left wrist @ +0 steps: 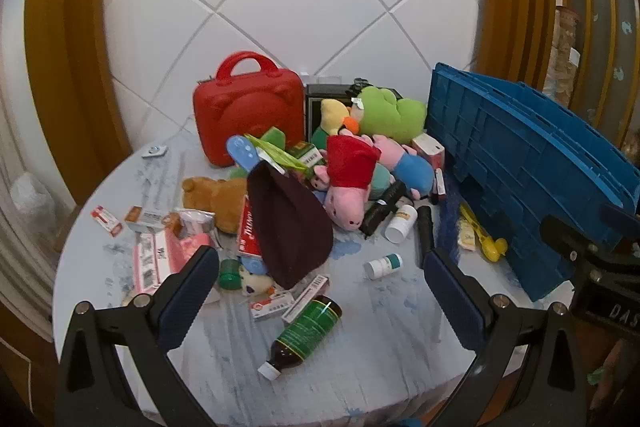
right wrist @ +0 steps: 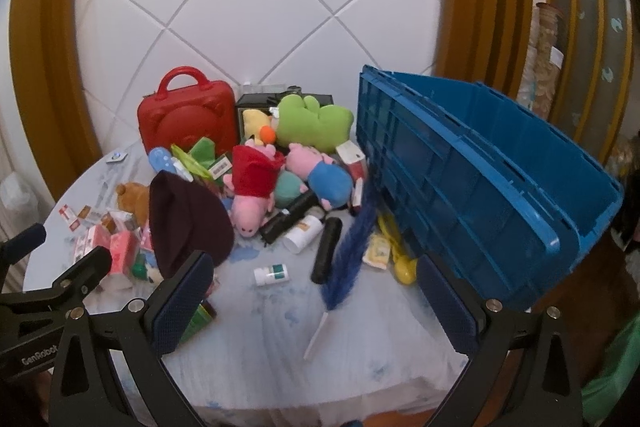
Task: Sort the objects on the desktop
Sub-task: 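Grasp the green-labelled brown bottle with left gripper while right grasps white pill bottle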
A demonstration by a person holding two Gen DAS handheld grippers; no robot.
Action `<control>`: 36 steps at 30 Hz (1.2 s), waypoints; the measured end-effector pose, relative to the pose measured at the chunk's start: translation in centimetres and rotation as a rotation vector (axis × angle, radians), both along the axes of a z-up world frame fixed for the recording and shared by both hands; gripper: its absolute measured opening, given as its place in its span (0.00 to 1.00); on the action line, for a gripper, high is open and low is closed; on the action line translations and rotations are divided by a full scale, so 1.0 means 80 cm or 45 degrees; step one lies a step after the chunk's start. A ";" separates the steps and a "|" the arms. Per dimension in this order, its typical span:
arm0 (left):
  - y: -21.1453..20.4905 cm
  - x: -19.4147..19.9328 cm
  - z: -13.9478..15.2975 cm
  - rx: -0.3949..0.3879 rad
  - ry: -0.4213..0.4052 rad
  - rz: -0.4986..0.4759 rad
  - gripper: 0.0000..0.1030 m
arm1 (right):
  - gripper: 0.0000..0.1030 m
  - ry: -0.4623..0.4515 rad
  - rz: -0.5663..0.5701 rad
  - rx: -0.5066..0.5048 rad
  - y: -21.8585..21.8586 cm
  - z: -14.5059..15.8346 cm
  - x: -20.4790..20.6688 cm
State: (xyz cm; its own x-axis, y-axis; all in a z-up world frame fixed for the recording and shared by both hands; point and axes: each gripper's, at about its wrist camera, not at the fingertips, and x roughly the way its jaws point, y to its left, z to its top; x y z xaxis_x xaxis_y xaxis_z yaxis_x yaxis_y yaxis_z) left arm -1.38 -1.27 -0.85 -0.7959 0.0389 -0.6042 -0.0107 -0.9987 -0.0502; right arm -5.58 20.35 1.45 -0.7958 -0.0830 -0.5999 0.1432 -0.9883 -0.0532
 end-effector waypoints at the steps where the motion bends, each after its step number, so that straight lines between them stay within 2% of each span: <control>1: -0.003 -0.003 -0.003 0.006 -0.002 0.001 1.00 | 1.00 -0.004 -0.001 -0.001 0.001 -0.001 -0.003; 5: -0.020 -0.023 -0.028 -0.014 -0.051 0.052 1.00 | 1.00 -0.046 -0.013 -0.009 0.017 -0.013 -0.023; 9: -0.042 -0.052 -0.090 -0.011 -0.221 0.095 1.00 | 1.00 -0.144 -0.021 0.009 0.037 -0.045 -0.056; 13: -0.046 -0.069 -0.157 -0.077 -0.390 0.123 0.97 | 1.00 -0.257 -0.005 -0.004 0.060 -0.089 -0.101; 18: -0.043 -0.087 -0.218 -0.035 -0.567 0.172 0.92 | 1.00 -0.420 0.067 0.001 0.072 -0.148 -0.156; 21: -0.037 -0.099 -0.236 -0.032 -0.608 0.220 0.92 | 0.91 -0.503 0.164 0.017 0.069 -0.176 -0.185; 23: -0.033 -0.106 -0.243 -0.034 -0.638 0.232 0.91 | 0.81 -0.543 0.236 0.036 0.064 -0.193 -0.203; 26: -0.030 -0.118 -0.264 -0.028 -0.686 0.237 0.84 | 0.74 -0.599 0.331 0.060 0.051 -0.219 -0.229; 29: -0.028 -0.125 -0.279 0.061 -0.730 0.190 0.83 | 0.74 -0.636 0.400 0.063 0.034 -0.240 -0.249; 31: -0.020 -0.128 -0.290 0.026 -0.765 0.159 0.83 | 0.74 -0.652 0.424 0.092 0.023 -0.252 -0.259; 33: -0.013 -0.132 -0.301 0.010 -0.804 0.131 0.78 | 0.74 -0.692 0.458 0.100 0.011 -0.267 -0.268; 36: -0.008 -0.138 -0.303 0.026 -0.806 0.105 0.67 | 0.74 -0.716 0.522 0.132 -0.012 -0.279 -0.274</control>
State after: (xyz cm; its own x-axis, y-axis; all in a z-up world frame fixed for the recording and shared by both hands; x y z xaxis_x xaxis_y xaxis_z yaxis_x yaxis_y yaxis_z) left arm -12.40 -1.90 -25.13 -0.2861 0.0092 -0.9582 0.1044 -0.9937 -0.0407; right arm -27.47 19.39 -20.91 -0.2791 -0.2302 -0.9323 0.5363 -0.8427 0.0475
